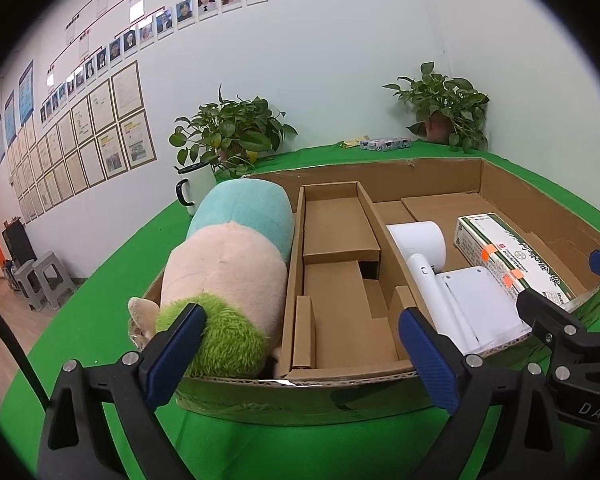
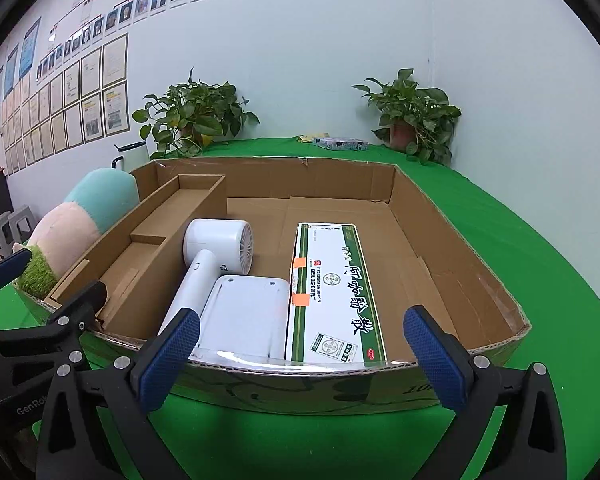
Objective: Organize objects
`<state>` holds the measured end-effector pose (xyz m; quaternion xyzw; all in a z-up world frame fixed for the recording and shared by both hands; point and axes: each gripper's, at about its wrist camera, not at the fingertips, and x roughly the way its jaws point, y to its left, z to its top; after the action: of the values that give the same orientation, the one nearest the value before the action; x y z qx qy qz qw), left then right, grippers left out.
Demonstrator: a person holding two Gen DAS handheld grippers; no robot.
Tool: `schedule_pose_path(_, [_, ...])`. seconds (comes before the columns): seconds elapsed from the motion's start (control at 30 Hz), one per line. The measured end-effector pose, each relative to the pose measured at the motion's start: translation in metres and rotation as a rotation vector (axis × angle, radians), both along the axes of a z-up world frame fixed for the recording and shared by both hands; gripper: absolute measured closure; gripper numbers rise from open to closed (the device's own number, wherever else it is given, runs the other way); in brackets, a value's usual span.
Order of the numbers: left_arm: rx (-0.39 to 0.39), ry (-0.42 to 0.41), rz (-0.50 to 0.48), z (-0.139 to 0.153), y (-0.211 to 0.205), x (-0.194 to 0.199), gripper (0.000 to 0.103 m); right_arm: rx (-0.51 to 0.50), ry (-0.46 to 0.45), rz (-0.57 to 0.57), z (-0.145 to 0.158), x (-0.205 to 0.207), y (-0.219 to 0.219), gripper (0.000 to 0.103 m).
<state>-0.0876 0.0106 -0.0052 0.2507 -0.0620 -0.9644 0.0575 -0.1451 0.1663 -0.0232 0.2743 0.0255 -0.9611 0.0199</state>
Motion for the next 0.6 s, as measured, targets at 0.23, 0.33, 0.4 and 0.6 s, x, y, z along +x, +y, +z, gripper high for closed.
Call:
schedule_pose_path(0.23, [0.015, -0.005, 0.001, -0.0012, -0.0016, 0.0011, 0.004, 0.000, 0.000, 0.000, -0.0002, 0.0000, -0.0004, 0.000])
schedule_pose_path(0.33, [0.017, -0.005, 0.001, -0.0016, -0.0013, 0.0018, 0.004, 0.000, 0.000, -0.001, -0.0003, 0.0001, -0.0005, 0.000])
schedule_pose_path(0.4, [0.016, -0.005, 0.001, -0.0016, -0.0013, 0.0017, 0.004, 0.000, 0.000, -0.001, -0.0001, 0.0001, -0.0004, 0.000])
schedule_pose_path(0.6, [0.016, -0.005, 0.001, -0.0015, -0.0013, 0.0014, 0.003, -0.001, 0.000, -0.001, -0.0003, 0.0002, -0.0007, 0.000])
